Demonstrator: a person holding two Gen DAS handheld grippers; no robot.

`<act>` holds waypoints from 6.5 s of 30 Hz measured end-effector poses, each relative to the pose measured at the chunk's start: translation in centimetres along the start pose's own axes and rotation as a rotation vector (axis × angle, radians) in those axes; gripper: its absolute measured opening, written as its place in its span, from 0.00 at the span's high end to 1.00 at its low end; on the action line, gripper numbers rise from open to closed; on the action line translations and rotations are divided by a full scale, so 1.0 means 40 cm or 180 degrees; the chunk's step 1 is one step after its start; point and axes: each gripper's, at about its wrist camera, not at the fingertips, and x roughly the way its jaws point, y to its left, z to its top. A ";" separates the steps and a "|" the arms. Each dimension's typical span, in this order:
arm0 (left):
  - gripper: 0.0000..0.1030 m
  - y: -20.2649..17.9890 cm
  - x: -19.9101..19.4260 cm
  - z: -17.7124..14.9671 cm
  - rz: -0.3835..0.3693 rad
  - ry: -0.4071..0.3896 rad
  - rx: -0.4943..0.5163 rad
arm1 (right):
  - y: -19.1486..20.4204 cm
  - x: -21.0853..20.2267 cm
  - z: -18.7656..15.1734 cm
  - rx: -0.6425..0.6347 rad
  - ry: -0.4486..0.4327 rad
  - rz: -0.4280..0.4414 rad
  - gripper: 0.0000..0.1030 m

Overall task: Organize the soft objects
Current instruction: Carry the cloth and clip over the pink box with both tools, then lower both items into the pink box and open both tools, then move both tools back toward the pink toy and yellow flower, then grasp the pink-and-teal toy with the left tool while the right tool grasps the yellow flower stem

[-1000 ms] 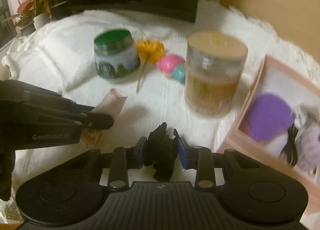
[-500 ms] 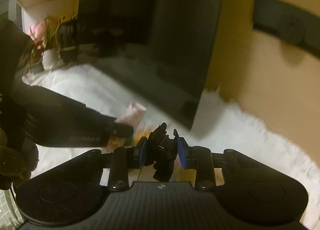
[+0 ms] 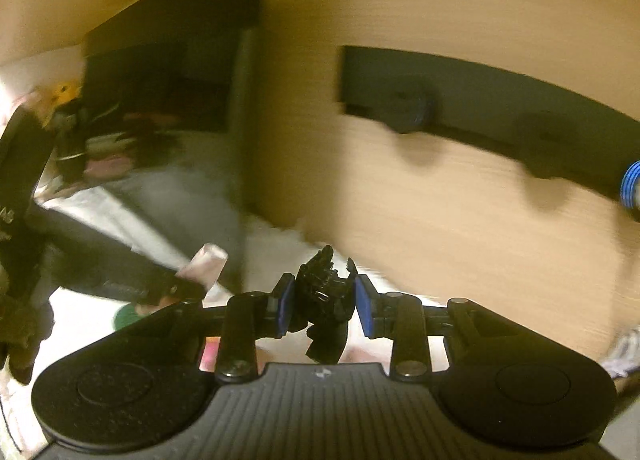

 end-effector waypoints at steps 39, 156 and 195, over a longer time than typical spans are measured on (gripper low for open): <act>0.65 -0.292 0.408 -0.213 -0.0328 0.1289 0.0743 | -0.271 0.324 -0.299 0.0785 0.1452 -0.0129 0.68; 0.51 0.327 -0.042 -0.088 0.0447 0.0280 -0.1139 | 0.173 0.370 0.030 0.0507 0.1156 0.0724 0.49; 0.51 0.464 -0.158 -0.199 -0.0105 0.0080 -0.0853 | 0.366 0.440 0.004 0.0753 0.1669 0.0535 0.93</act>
